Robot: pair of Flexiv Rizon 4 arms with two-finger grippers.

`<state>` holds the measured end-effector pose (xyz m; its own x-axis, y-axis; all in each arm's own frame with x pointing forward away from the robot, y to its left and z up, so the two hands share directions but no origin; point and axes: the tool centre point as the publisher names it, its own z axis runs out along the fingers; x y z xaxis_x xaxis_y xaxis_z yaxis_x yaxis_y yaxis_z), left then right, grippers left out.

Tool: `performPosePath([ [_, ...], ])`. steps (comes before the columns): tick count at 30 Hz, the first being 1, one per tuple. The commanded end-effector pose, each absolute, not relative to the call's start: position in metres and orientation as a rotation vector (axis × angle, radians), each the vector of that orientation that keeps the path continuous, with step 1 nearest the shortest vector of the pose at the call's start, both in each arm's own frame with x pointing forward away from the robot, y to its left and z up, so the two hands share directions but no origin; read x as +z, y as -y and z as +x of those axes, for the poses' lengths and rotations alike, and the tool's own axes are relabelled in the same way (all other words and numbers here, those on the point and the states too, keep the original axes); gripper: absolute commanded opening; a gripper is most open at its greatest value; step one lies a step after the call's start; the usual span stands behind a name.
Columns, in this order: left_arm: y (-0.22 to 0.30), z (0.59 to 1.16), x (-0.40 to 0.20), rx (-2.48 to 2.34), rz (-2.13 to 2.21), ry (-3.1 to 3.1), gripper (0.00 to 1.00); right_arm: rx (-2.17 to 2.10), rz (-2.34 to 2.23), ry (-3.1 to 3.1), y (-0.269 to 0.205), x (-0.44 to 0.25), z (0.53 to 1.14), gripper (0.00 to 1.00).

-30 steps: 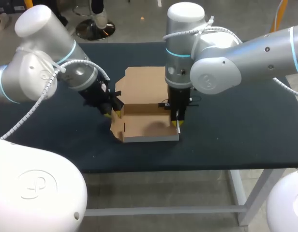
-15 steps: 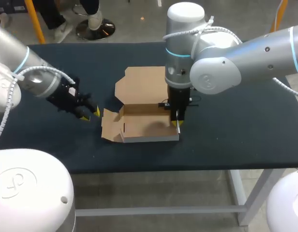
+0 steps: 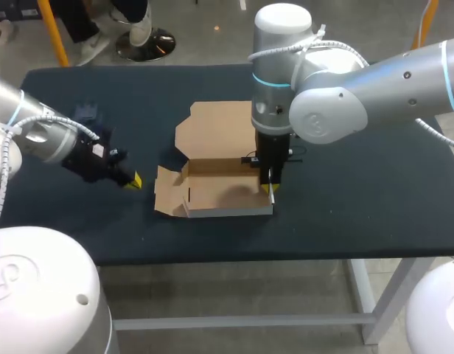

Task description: Assemble the packaging by folding the flat box into shape, placing the metal phone stand inside, and closing the box properly

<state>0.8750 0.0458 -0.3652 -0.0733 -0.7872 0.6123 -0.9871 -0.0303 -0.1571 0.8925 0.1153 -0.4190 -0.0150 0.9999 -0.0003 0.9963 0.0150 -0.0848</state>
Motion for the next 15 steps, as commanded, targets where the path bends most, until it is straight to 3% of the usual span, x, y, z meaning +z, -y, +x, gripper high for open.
performPosePath([
  [1,-0.046,0.879,-0.38,0.827,1.852,1.895,0.0,0.096,-2.162,2.195,-0.116,-0.419,0.893,0.0],
  [15,-0.034,0.875,-0.403,0.885,1.749,1.876,0.0,0.096,-2.162,2.195,-0.116,-0.419,0.893,0.0],
])
